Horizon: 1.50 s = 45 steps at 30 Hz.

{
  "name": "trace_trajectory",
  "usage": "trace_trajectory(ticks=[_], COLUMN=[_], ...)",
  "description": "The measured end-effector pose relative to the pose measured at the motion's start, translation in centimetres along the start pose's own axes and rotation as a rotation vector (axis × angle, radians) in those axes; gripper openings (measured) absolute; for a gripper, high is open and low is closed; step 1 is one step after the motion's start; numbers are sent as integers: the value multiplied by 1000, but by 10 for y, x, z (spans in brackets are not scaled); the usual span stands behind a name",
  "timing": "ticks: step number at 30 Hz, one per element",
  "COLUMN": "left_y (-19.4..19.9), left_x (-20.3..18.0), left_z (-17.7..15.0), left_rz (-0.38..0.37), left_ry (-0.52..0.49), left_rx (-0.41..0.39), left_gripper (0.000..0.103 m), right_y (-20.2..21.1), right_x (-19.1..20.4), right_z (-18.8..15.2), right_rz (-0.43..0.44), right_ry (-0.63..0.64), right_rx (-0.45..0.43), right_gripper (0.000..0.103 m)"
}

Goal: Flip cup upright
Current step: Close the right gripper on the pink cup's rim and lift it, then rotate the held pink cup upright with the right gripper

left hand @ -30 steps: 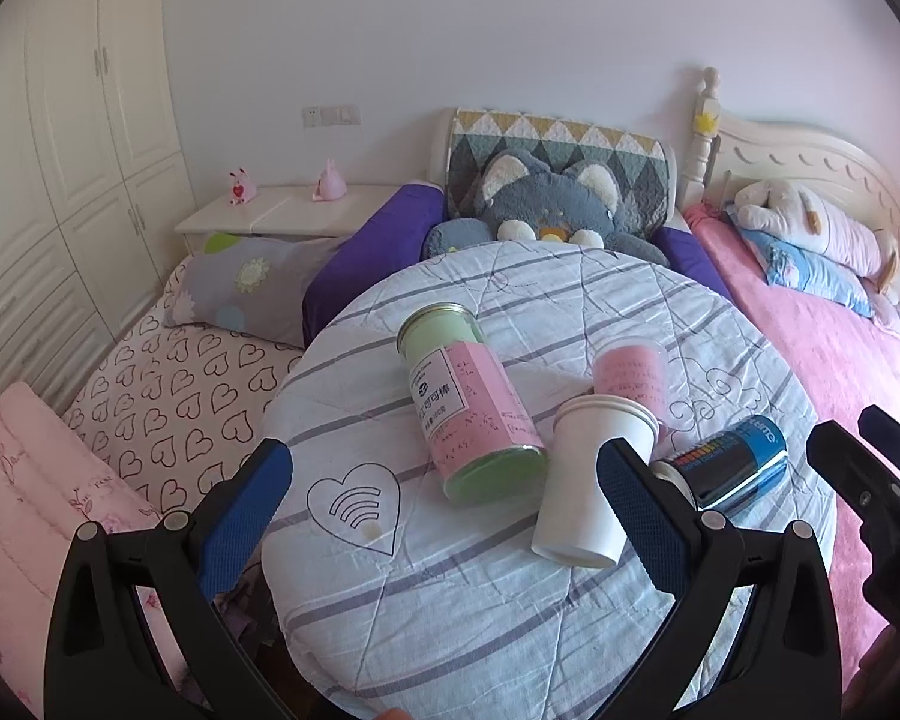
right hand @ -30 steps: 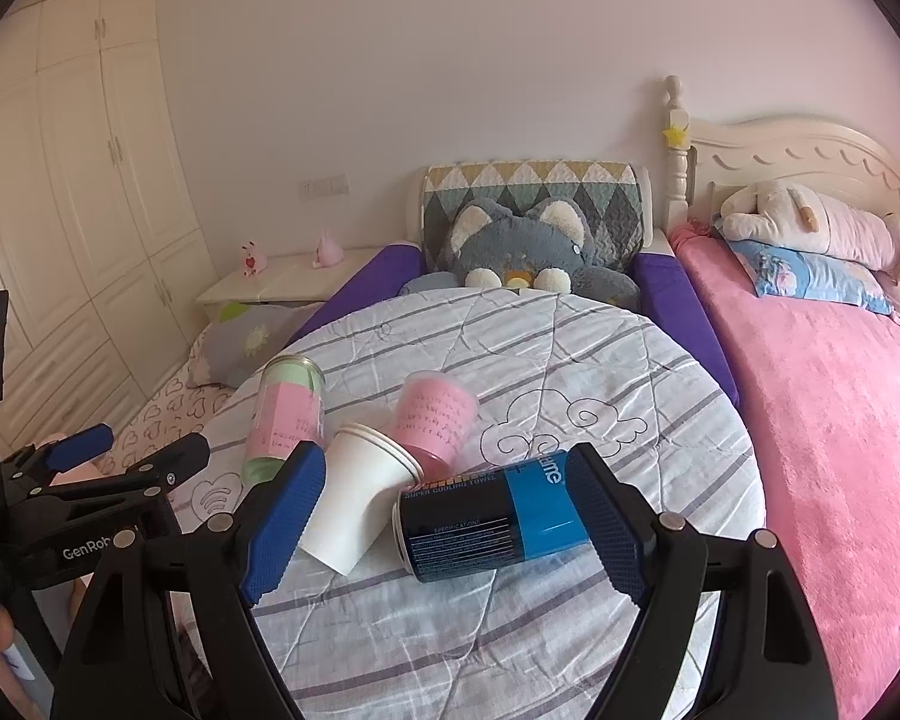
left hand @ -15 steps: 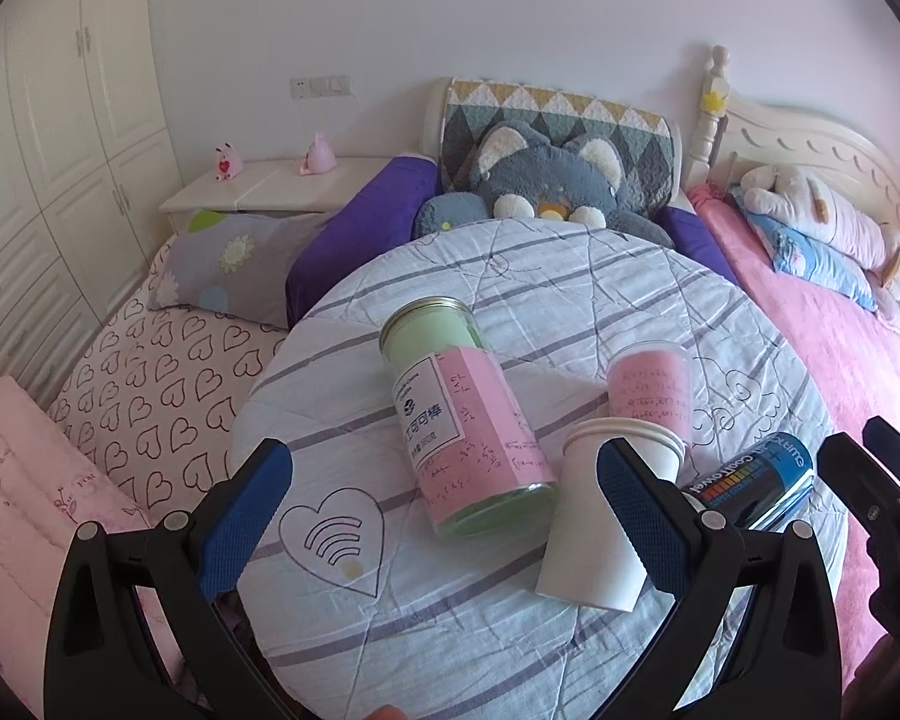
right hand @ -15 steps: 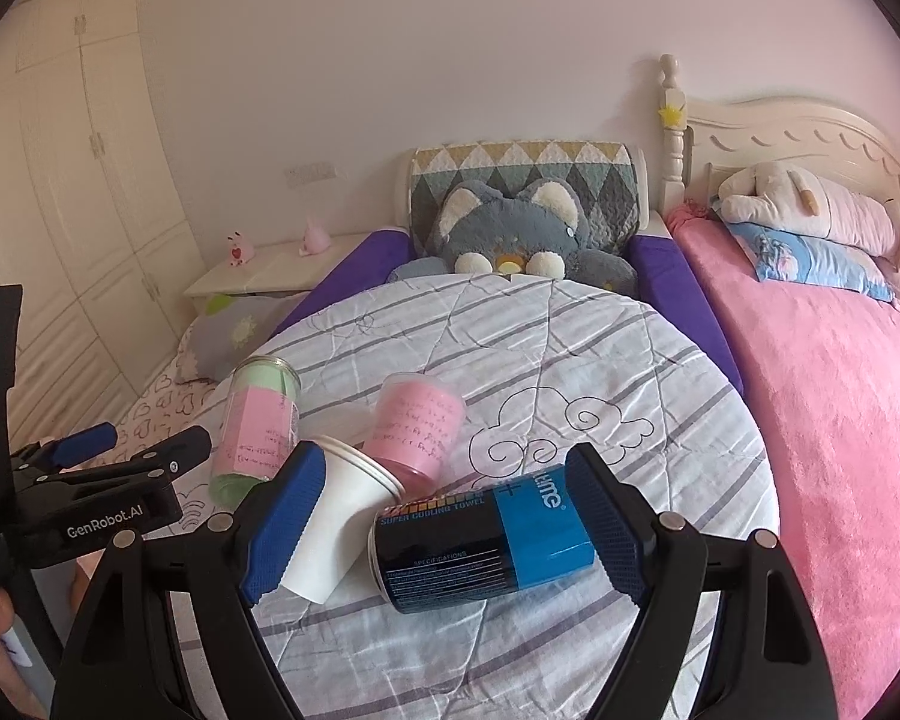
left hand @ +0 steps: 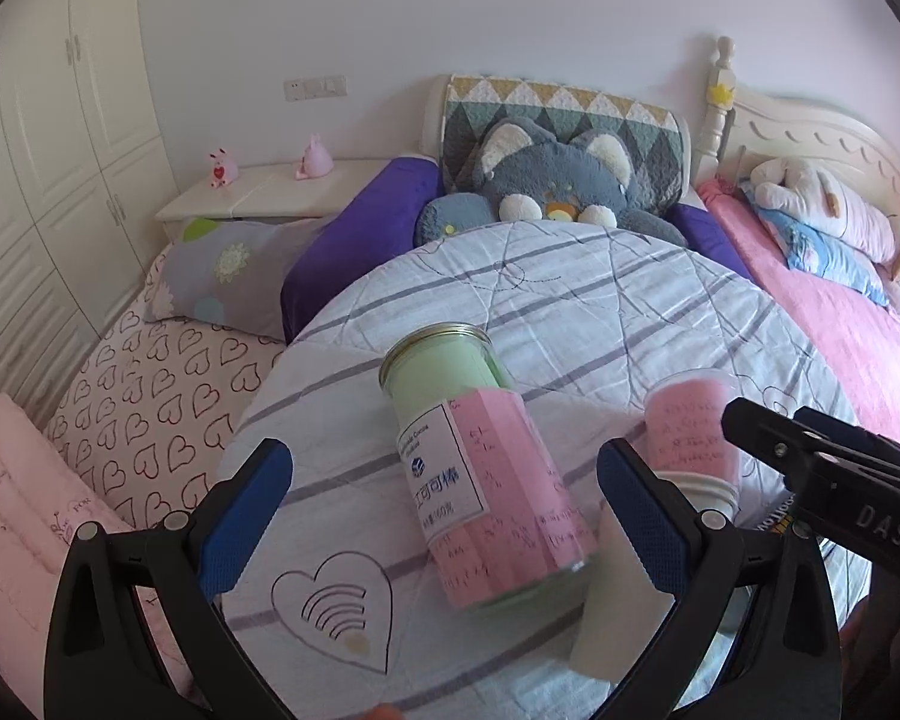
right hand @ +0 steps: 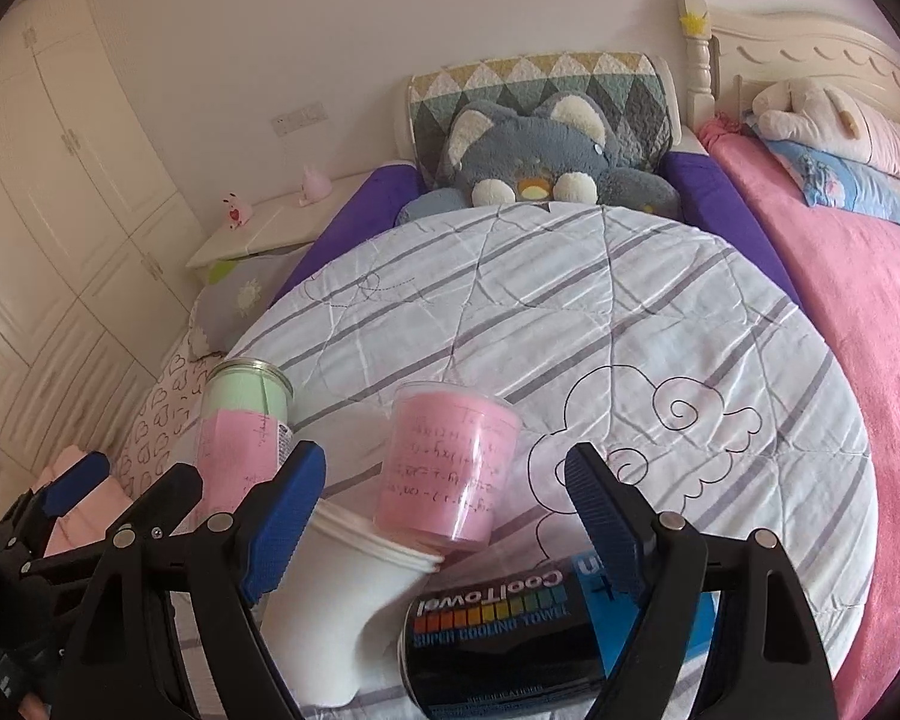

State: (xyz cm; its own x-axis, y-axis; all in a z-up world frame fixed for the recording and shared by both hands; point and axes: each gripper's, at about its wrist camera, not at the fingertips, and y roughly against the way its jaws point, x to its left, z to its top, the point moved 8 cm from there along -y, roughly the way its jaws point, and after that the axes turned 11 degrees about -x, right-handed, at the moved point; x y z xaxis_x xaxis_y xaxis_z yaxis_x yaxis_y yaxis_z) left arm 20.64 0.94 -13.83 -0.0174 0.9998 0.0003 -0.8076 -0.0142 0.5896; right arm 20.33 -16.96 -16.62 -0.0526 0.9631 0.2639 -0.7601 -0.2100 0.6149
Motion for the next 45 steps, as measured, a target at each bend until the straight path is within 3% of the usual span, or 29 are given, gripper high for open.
trace_trajectory(ticks=[10,16,17,18,20,34,45], left_y=[-27,-28,-28,-28,-28,3,60], left_x=[-3,1,2,2,4,8,13], left_z=[0,-1,-1,-2,-3,-2,-6], left_rz=[-20,-28,-27,-24,-23,-12,-11], left_ry=[-32,-24,-22,-21,-18,-17,-41], left_rx=[26,28,28,28,30,-8,-63], left_gripper=[103,103,103,103,103,103,103], right_y=[-52,-63,-64,-65,-67,-34,42], right_x=[-8,-12,-12,-12,-11,-3,18], right_z=[-10,-12,-12,-12,-13,19,32], right_rz=[-12,-5,0,8,13,60,144], right_ry=[-79,-89,-91,-96,-99,-97,-69], right_rx=[138,161,166,170,178,34,-70], right_gripper=[83,82,81,71,68,67,67])
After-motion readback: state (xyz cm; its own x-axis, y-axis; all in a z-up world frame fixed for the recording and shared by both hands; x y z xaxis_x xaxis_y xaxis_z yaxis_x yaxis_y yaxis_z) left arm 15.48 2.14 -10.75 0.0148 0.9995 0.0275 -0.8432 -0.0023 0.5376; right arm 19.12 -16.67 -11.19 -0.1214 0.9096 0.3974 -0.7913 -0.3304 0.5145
